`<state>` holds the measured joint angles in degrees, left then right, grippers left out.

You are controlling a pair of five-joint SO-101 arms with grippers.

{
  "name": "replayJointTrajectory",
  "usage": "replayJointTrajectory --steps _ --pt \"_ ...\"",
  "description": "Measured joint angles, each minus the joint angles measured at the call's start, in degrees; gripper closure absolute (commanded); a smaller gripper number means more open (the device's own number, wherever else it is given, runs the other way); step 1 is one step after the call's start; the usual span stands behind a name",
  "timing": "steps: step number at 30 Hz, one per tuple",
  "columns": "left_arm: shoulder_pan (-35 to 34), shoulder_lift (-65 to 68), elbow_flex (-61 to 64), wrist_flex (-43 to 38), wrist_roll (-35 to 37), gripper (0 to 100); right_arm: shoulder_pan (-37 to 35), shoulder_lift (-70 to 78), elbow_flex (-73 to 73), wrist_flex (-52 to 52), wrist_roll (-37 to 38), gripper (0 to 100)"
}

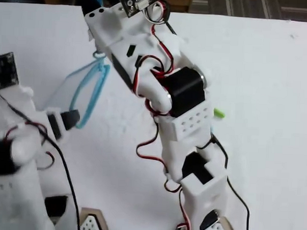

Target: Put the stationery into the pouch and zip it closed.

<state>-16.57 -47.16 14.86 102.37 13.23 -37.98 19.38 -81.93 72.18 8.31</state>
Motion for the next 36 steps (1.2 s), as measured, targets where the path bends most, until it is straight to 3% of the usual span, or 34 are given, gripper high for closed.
replayJointTrajectory --steps 6,10,18,25,28,36 --pt "-3.8 9.1 -0.1 0.0 -5.8 84 -0.4 0.0 0.0 0.0 0.0 98.1" --pt "-4.0 10.7 -1.7 0.0 -10.4 99 -0.3 0.0 0.1 0.0 0.0 98.1" --pt "-3.6 9.3 -16.9 0.1 -11.6 98 2.5 0.0 0.1 2.3 1.2 93.1" --pt "3.5 7.6 -25.7 0.1 -8.2 98 2.8 -2.9 0.0 21.3 12.0 78.0" --pt "5.2 8.2 -25.9 0.1 -7.7 98 3.2 -5.9 0.4 27.4 16.4 78.6" --pt "2.2 17.0 -26.3 0.1 -7.2 98 6.9 -18.5 5.4 28.2 19.3 83.4"
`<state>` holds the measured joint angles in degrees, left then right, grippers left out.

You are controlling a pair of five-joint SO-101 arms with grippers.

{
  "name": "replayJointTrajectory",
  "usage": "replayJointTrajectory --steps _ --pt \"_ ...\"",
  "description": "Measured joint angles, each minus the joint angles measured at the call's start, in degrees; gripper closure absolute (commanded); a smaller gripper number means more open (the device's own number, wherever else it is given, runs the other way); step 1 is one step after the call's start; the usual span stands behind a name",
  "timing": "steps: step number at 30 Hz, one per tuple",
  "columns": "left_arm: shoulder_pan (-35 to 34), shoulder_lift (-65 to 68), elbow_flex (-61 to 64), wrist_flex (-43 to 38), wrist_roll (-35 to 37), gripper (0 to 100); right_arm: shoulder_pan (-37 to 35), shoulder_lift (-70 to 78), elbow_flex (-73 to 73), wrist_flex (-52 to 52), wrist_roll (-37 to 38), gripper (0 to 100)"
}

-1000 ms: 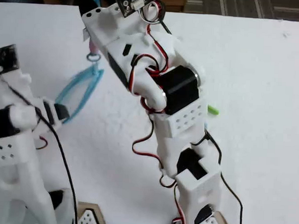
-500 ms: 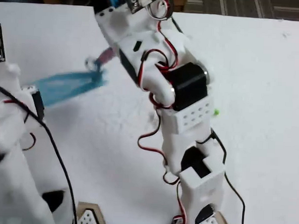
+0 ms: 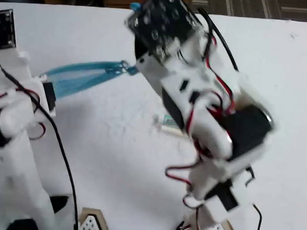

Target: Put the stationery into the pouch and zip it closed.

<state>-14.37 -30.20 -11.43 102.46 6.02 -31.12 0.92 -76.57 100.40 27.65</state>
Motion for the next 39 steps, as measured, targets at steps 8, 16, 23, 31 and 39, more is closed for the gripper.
replayJointTrajectory --steps 8,16,23,31,39 --pt "-1.0 3.9 -1.1 0.0 0.0 98 0.4 -20.4 39.6 0.1 -3.1 80.1" --pt "-1.0 3.9 -7.0 0.0 0.0 98 6.3 -26.6 74.3 0.1 -0.3 80.3" --pt "-2.5 3.9 -7.1 0.0 -1.6 98 10.3 -13.9 83.0 0.1 17.1 80.3" --pt "-6.4 3.9 -7.1 0.0 -1.6 98 17.3 5.5 83.8 -3.6 30.8 80.4" --pt "-4.2 3.9 -6.0 0.0 1.6 98 17.8 17.4 83.8 -13.5 38.2 80.6"
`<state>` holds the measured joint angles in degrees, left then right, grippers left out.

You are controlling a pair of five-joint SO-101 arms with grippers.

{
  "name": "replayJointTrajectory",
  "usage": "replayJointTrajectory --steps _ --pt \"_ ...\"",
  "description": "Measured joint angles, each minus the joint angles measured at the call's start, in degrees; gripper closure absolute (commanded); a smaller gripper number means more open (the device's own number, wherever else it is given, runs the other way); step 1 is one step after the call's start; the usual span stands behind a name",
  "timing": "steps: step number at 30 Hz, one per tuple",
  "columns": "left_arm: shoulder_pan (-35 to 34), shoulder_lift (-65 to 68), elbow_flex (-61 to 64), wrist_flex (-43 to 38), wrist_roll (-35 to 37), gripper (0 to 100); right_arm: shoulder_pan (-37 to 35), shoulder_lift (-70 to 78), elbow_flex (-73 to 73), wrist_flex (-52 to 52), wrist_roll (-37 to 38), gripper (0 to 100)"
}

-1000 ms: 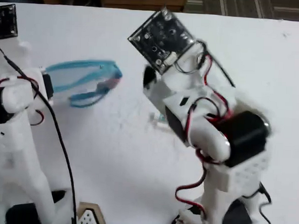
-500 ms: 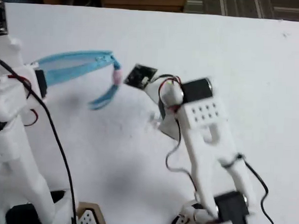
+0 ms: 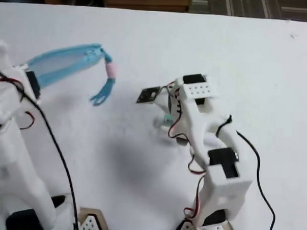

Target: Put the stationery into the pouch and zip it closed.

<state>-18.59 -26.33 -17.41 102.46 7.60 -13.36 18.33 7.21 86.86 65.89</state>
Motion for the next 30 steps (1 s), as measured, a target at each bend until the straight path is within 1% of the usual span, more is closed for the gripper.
replayJointTrajectory --steps 2,6,11,13,14,15,17,19,22,28,30 --pt "0.3 0.2 0.0 0.0 0.0 98 1.4 2.8 0.2 -1.6 1.8 83.5" --pt "0.4 0.3 0.4 0.0 0.0 98 3.6 5.9 -0.1 -6.1 3.2 91.4" --pt "0.4 0.3 0.4 0.0 0.0 98 3.5 7.2 -1.2 -7.7 3.3 92.5" --pt "0.4 0.3 0.4 0.0 0.0 98 2.8 7.4 -1.2 -8.3 3.3 97.8" --pt "0.4 0.3 0.4 0.0 0.0 98 2.6 7.4 -1.1 -8.7 3.3 98.6" --pt "0.4 0.3 0.4 0.0 0.0 98 2.6 7.4 -1.2 -8.8 3.3 97.3" --pt "0.4 0.3 0.4 0.0 0.0 98 2.6 6.8 -1.3 -9.0 3.2 98.2" --pt "0.4 0.3 0.4 0.0 0.0 98 2.6 5.3 -0.9 -7.5 2.2 98.0" --pt "0.4 0.3 0.4 0.0 0.0 98 1.7 1.8 -0.4 -2.5 0.6 98.0" --pt "0.4 0.3 0.4 0.0 0.0 98 1.6 -12.6 -0.4 8.9 0.3 98.0" --pt "0.4 0.3 0.4 0.0 0.0 98 1.4 -17.6 -0.4 12.0 -1.4 98.0"
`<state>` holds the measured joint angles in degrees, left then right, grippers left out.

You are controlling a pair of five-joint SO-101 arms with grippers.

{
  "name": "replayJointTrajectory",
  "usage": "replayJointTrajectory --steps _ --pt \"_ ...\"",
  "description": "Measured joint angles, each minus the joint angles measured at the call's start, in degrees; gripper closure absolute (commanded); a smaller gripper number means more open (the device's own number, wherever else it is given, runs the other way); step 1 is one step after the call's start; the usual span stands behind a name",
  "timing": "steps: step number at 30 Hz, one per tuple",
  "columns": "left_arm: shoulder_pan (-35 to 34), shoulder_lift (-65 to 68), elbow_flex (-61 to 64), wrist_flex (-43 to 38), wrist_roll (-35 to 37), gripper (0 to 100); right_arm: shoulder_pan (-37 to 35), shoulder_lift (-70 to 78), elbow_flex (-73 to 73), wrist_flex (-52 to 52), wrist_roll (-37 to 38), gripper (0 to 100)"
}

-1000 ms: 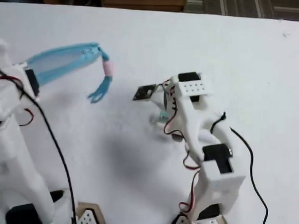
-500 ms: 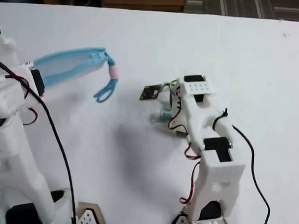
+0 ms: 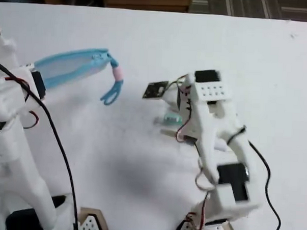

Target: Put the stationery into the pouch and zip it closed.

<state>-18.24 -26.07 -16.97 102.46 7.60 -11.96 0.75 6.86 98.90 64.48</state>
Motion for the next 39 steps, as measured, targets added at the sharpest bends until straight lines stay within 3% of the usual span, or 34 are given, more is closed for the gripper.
replayJointTrajectory --steps 15,20,23,28,33,35,39 --pt "0.0 0.0 0.0 0.0 -0.5 98 -0.2 -46.2 14.7 0.5 -54.3 98.1" --pt "0.0 0.0 0.0 0.0 -0.5 98 -0.9 -58.4 20.5 -10.1 -73.9 98.1" --pt "0.0 0.0 0.0 0.0 -0.5 98 -5.3 -64.1 23.9 -20.2 -82.9 98.1" --pt "0.0 0.0 0.0 0.0 -0.5 98 -16.4 -71.2 29.5 -43.6 -88.5 98.1" --pt "0.0 0.0 0.9 0.0 -0.5 98 -20.5 -70.8 30.9 -72.8 -88.2 98.1" --pt "0.0 0.0 2.5 0.0 -0.5 98 -20.8 -67.2 28.9 -79.1 -87.7 98.1" --pt "0.4 0.0 4.1 0.0 -0.5 98 -23.1 -57.1 20.7 -82.2 -87.6 98.1"
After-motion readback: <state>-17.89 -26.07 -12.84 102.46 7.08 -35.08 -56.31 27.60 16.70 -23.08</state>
